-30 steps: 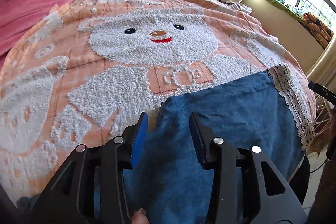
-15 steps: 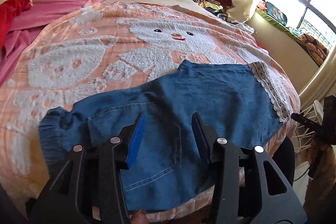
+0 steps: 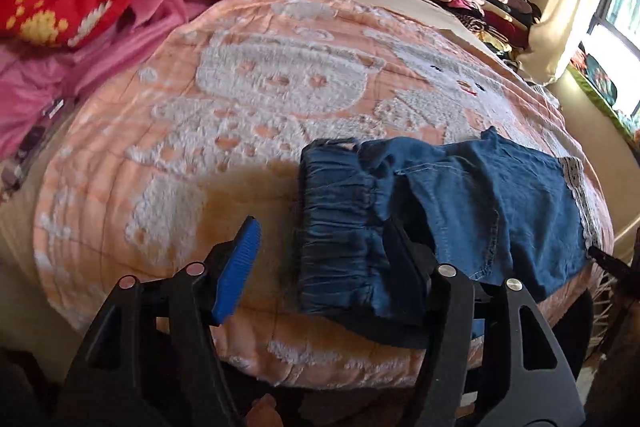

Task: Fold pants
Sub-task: 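Grasp the elastic cuff with the left gripper and pull it straight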

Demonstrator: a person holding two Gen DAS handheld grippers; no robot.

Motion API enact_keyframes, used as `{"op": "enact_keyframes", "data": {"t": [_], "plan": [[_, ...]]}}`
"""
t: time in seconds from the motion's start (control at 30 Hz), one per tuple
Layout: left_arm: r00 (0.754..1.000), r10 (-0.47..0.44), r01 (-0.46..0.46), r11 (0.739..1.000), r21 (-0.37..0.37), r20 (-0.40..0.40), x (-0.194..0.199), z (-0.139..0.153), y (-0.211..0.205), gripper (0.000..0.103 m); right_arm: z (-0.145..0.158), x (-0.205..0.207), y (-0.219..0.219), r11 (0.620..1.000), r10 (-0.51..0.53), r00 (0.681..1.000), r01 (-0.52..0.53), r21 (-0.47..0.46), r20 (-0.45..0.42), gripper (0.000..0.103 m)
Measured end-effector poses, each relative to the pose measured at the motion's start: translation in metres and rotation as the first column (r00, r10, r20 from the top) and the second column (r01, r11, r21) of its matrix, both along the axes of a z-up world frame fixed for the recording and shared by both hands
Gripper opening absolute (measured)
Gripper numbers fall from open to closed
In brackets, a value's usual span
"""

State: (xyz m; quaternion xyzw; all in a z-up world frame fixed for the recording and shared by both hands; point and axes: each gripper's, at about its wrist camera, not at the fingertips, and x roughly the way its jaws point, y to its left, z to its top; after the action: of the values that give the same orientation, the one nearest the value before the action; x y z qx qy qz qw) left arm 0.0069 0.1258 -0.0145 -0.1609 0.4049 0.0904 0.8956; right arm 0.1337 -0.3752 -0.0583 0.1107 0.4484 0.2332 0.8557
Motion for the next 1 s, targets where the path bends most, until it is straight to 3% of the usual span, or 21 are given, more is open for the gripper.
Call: {"op": "enact_keyframes", "data": {"t": [0.13,0.17,0.23,0.4,0.5,0.63,0.77,0.93,1.0], "plan": [[1.000,-0.001,0.003,0.986,-0.168,0.013,0.006,-0.019,0.009,0.063,0.000,-0.002,0.000,1.000,-0.005,1.000,0.005,-0.003,0.004,0.048],[1.000,-0.004,0.008,0.983,-0.185,0.019,0.009,-0.020,0.006,0.056,0.000,-0.002,-0.001,1.000,-0.010,1.000,0.010,0.000,0.003,0.048],[1.000,-0.011,0.008,0.991,-0.134,-0.020,0.020,-0.020,-0.004,0.036,0.000,0.000,-0.001,1.000,-0.015,1.000,0.015,-0.004,0.002,0.044],[1.000,-0.018,0.018,1.000,0.022,0.018,0.022,0.009,-0.013,0.029,0.002,-0.002,0.003,0.998,-0.003,1.000,0.004,-0.064,0.012,0.040],[0.999,0.021,-0.024,0.995,0.095,0.026,0.019,0.015,-0.002,0.029,0.001,-0.003,0.011,0.993,0.003,1.000,0.001,-0.119,0.026,0.040],[0.999,0.025,-0.021,0.994,0.108,-0.032,0.033,-0.013,0.003,0.034,-0.001,-0.004,0.014,0.989,-0.008,0.999,0.013,-0.147,0.037,0.040],[1.000,0.015,-0.014,0.995,0.096,-0.013,0.031,-0.018,0.004,0.041,-0.003,-0.004,0.010,0.992,-0.022,0.999,0.026,-0.127,0.036,0.040],[0.998,0.044,-0.046,0.998,0.040,0.045,0.015,0.005,0.010,0.055,0.006,-0.009,0.005,0.994,-0.047,0.998,0.051,-0.100,0.042,0.042],[0.995,0.059,-0.065,0.996,0.067,0.077,0.004,0.021,0.009,0.057,0.016,-0.018,0.000,0.992,-0.069,0.995,0.077,-0.103,0.076,0.042]]}}
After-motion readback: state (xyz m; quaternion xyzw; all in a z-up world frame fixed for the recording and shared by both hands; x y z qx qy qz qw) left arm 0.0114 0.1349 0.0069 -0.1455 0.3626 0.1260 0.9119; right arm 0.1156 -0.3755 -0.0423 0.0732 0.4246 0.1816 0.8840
